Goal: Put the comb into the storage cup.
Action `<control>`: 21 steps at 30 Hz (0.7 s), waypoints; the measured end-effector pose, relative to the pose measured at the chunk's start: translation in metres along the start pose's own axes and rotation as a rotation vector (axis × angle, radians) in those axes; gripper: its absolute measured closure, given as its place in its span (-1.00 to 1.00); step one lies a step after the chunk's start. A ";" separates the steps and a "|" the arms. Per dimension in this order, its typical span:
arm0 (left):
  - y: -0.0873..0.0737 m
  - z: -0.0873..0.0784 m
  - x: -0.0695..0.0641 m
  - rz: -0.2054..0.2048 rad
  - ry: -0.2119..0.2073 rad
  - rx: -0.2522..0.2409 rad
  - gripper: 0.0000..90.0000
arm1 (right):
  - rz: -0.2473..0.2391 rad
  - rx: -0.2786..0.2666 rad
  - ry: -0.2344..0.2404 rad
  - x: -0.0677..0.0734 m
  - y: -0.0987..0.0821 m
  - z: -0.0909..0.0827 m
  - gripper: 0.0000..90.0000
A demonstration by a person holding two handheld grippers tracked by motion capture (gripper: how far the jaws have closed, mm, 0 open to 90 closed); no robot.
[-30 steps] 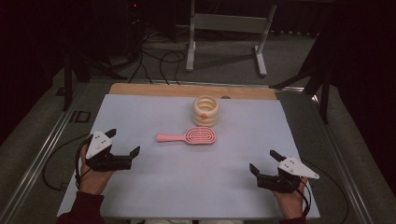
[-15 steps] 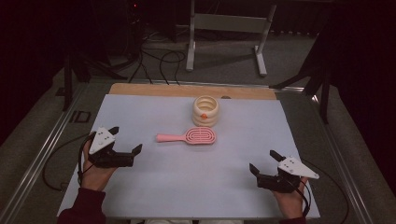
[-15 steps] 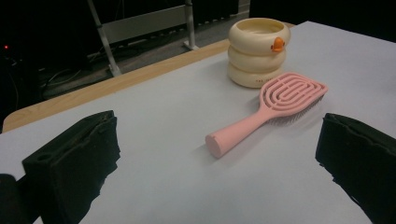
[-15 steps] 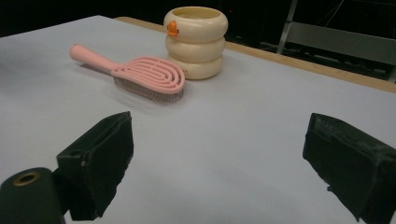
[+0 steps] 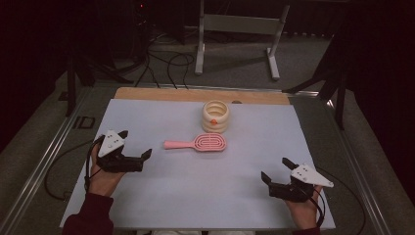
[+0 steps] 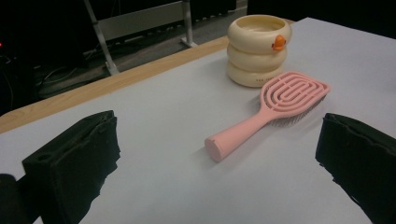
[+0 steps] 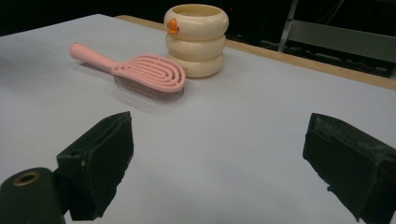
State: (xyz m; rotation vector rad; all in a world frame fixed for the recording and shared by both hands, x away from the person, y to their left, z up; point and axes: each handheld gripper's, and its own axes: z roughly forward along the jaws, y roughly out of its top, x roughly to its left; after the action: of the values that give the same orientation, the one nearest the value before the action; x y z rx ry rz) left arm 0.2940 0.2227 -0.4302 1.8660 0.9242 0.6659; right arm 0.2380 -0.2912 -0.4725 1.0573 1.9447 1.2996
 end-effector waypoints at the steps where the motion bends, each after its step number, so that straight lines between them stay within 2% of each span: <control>1: 0.000 0.001 0.000 -0.002 -0.001 0.000 -1.00 | 0.001 0.001 0.001 0.000 0.000 0.000 -0.81; 21: 0.007 0.018 0.002 0.005 -0.006 0.036 -1.00 | 0.019 0.000 0.005 -0.002 -0.001 0.000 -0.81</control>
State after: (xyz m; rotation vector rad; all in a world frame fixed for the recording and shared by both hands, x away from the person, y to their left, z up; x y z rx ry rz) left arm 0.3111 0.2133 -0.4316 1.9022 0.9337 0.6507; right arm 0.2389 -0.2931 -0.4734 1.0757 1.9427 1.3134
